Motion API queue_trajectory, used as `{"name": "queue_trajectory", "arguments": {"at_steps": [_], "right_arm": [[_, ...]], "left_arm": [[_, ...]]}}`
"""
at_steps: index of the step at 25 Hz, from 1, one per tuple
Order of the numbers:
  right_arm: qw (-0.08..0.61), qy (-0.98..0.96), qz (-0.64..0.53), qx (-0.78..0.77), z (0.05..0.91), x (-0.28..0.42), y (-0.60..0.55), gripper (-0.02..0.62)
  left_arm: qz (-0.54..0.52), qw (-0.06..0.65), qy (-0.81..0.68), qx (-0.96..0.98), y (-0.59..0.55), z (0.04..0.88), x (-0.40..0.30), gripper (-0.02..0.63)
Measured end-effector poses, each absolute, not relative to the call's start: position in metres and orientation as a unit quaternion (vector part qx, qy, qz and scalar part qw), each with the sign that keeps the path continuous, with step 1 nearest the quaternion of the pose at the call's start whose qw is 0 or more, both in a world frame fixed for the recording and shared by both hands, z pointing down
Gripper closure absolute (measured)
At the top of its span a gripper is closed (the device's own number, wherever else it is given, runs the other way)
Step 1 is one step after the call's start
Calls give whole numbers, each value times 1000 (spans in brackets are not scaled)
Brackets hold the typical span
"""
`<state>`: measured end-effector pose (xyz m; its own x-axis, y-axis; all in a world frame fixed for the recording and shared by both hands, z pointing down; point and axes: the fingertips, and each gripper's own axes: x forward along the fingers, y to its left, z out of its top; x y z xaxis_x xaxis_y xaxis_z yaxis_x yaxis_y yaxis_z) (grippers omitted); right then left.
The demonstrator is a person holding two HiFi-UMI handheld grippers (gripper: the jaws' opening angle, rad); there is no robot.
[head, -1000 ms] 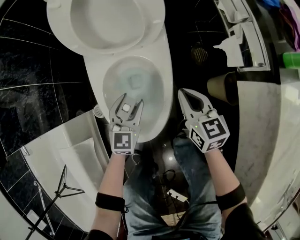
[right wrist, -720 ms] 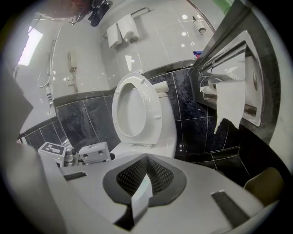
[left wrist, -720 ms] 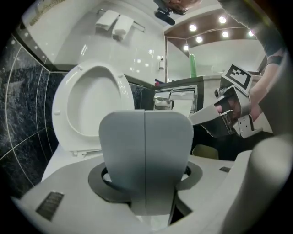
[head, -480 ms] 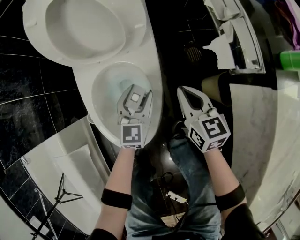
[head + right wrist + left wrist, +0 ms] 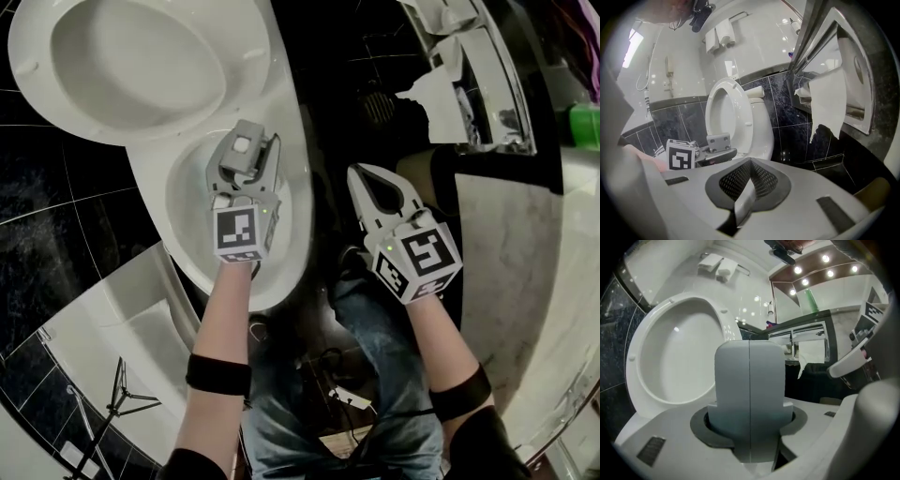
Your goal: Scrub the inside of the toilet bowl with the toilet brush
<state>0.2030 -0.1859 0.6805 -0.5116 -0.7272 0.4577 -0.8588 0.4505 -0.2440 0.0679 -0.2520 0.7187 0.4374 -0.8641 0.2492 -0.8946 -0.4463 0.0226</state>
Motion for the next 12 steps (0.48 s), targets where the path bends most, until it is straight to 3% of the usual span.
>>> {"name": "queue_trajectory", "arguments": {"at_steps": [12], "right_arm": [[150, -841, 228, 467, 689, 195, -185, 591]], "left_arm": [[140, -8, -527, 838, -279, 700, 25, 360]]}}
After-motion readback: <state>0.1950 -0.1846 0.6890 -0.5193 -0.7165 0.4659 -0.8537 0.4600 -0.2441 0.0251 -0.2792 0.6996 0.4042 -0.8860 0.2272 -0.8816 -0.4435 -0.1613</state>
